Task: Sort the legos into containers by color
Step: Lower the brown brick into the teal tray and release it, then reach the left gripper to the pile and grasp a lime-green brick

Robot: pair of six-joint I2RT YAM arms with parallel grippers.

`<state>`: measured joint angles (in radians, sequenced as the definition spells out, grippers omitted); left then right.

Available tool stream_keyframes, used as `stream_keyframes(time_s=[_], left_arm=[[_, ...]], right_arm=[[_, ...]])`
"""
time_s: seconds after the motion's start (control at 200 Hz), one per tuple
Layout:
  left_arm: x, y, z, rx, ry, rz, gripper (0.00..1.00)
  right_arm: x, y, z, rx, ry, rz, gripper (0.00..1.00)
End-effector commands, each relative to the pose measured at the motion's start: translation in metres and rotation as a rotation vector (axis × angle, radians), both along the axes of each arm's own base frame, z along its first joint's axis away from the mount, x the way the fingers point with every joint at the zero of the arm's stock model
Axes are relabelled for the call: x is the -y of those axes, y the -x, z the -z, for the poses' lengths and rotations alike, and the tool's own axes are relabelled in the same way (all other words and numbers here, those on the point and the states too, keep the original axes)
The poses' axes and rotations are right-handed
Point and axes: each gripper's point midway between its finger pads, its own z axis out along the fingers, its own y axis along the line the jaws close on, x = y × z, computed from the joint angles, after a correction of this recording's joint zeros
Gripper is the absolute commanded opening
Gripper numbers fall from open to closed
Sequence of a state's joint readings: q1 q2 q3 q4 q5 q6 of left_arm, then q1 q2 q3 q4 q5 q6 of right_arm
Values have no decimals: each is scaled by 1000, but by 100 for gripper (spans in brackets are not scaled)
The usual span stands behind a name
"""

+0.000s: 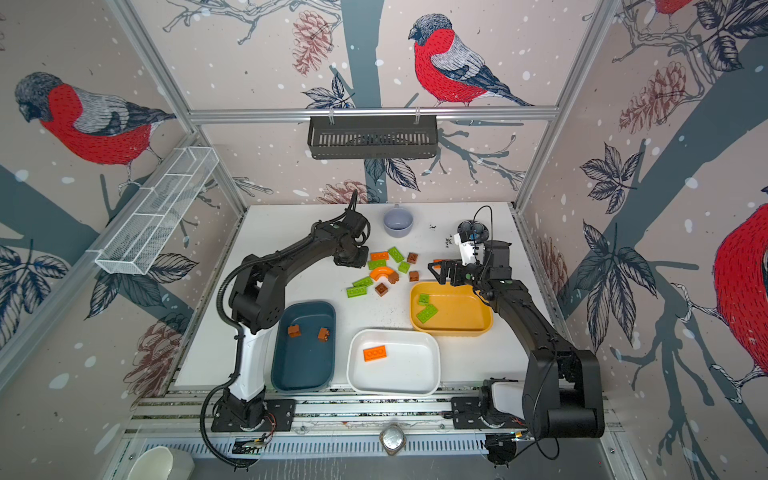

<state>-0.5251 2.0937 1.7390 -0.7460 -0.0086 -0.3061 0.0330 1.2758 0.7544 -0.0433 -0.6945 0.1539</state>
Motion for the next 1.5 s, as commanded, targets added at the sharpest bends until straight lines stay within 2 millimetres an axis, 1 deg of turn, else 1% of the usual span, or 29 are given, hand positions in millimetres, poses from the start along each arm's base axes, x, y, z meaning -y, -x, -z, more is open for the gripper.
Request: stream_keyframes(time_s=[0.0,0.065,0.13,0.205,0.29,0.335,0.35,0.44,0.525,0.585,0.62,0.665,0.715,0.751,0.856,0.961,1.011,1.111,1.251,1.346,1.411,1.496], left_arm=[[-28,30,-20,-46,-36,-7,21],[-45,52,-35,-61,-30,-26,21],[-62,77,-45,-93,-34,-51,21],[-83,102,-56,-107,-47,-111,22],[-92,132,-60,-152,-25,-148,22],[-101,145,-58,-173,-39,-178,22],[-103,150,-61,-172,-37,-184,22],[-113,177,-57,-217,-30,-216,22],[-120,201,-49,-268,-23,-219,22],[-126,211,-41,-278,-30,-231,22],[-128,217,-32,-292,-40,-227,23],[-133,219,-21,-300,-63,-236,23],[-136,217,-11,-301,-91,-240,25],[-137,212,-7,-290,-104,-241,27],[-137,196,-4,-258,-125,-249,32],[-132,179,-9,-232,-130,-243,44],[-129,171,-13,-214,-124,-240,53],[-117,151,-21,-182,-92,-217,56],[-92,112,-29,-132,-51,-161,61],[-73,77,-36,-76,-20,-130,62],[-64,56,-33,-49,-13,-114,63],[-47,29,-28,-34,2,-82,63]], right_arm=[[-7,-2,-14,52,-27,-34,99],[-10,-1,-18,61,-35,-47,99],[-14,1,-20,70,-39,-62,99],[-21,2,-20,72,-36,-83,99],[-30,4,-19,74,-33,-112,99],[-35,4,-18,74,-30,-129,99],[-37,5,-18,76,-29,-137,99],[-49,7,-15,71,-27,-182,99],[-54,5,-12,63,-16,-200,99],[-56,3,-12,65,-15,-207,99],[-58,3,-11,64,-13,-210,99],[-60,2,-11,63,-9,-213,99],[-63,3,-13,67,-8,-222,99],[-65,4,-14,71,-7,-226,99],[-63,5,-14,76,3,-215,99],[-58,5,-11,68,7,-199,99],[-56,5,-11,65,6,-193,99],[-51,3,-12,66,5,-177,99],[-44,-1,-14,68,3,-160,99],[-41,-4,-18,73,-1,-145,99],[-38,-5,-18,74,-2,-135,99],[-35,-6,-19,74,0,-126,99]])
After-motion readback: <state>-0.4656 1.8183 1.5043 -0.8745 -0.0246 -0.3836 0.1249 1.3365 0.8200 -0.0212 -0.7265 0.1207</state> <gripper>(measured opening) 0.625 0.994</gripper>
